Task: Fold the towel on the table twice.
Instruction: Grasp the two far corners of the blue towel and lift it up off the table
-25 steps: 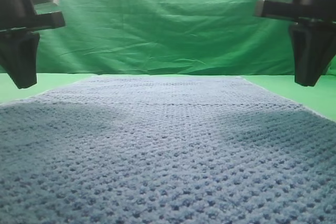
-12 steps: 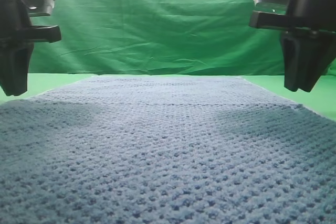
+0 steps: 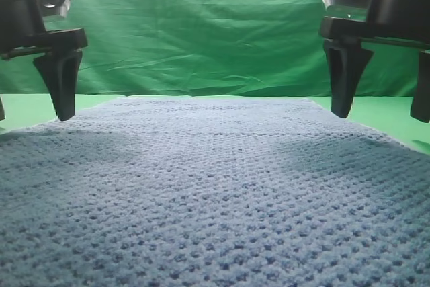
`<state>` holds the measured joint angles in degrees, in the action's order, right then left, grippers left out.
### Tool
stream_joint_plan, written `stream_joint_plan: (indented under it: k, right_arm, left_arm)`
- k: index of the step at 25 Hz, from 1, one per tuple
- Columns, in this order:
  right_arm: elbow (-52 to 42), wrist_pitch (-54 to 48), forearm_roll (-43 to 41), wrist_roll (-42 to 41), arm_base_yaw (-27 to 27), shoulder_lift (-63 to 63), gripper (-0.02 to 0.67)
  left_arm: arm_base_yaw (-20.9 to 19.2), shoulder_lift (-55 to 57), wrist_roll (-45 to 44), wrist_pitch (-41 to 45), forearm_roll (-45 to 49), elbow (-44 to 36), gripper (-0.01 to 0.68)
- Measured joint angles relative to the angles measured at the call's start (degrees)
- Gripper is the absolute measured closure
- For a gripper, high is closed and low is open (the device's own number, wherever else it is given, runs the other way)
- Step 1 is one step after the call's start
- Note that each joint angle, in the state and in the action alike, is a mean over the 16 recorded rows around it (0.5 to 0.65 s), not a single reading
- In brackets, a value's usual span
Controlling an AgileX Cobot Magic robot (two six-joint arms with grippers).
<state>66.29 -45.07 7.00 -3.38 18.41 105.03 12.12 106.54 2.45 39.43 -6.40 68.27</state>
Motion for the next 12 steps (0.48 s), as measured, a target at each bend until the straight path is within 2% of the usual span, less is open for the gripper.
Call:
stream_joint_plan:
  k: [12]
  right_arm:
    - [0.2,0.9,-0.1,-0.1,0.0,2.5,0.029]
  left_arm:
    - [0.0,1.3,0.0,-0.1,-0.4,0.0,0.078]
